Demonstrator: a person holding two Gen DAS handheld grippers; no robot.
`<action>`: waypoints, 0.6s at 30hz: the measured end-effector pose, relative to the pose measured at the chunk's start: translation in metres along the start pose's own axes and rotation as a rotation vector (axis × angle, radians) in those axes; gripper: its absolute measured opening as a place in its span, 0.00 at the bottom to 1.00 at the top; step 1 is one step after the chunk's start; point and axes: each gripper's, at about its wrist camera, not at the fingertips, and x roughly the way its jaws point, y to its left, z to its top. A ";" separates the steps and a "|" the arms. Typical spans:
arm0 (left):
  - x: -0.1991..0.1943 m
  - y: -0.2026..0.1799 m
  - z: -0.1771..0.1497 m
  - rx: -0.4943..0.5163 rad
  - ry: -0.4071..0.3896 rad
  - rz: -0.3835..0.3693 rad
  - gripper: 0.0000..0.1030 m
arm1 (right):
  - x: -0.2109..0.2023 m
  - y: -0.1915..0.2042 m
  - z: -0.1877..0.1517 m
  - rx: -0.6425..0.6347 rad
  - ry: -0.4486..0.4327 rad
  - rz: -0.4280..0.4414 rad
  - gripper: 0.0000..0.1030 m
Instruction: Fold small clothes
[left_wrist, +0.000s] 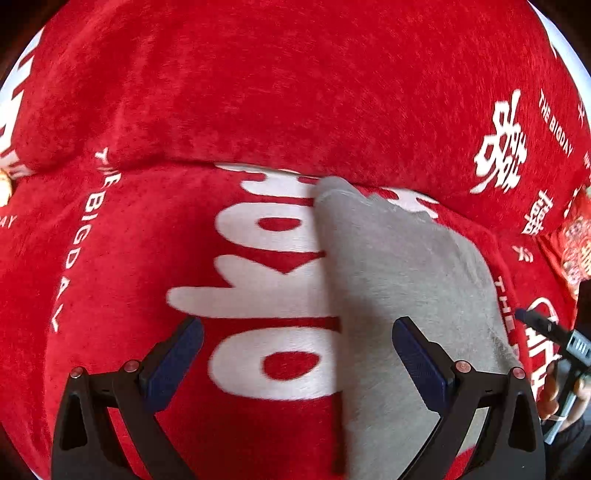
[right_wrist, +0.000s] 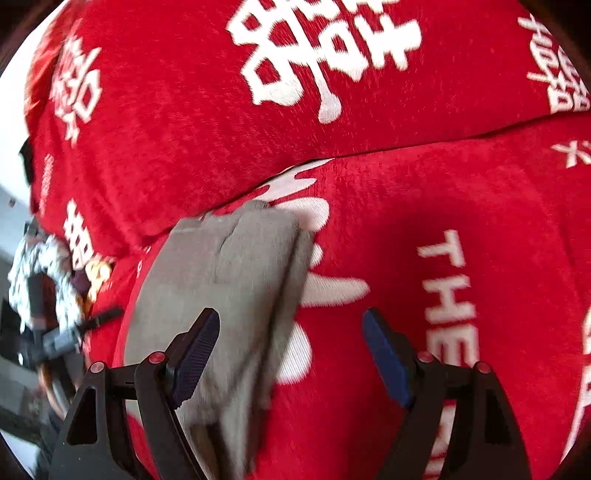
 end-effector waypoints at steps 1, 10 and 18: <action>-0.002 0.008 0.002 -0.010 0.007 0.002 0.99 | -0.007 -0.001 -0.004 -0.015 0.001 -0.001 0.80; -0.008 0.048 0.007 -0.097 0.020 -0.040 0.99 | -0.050 -0.064 -0.002 0.091 -0.042 -0.048 0.80; 0.035 -0.033 0.004 0.034 0.110 -0.132 0.99 | 0.009 -0.029 0.004 0.117 0.060 0.122 0.80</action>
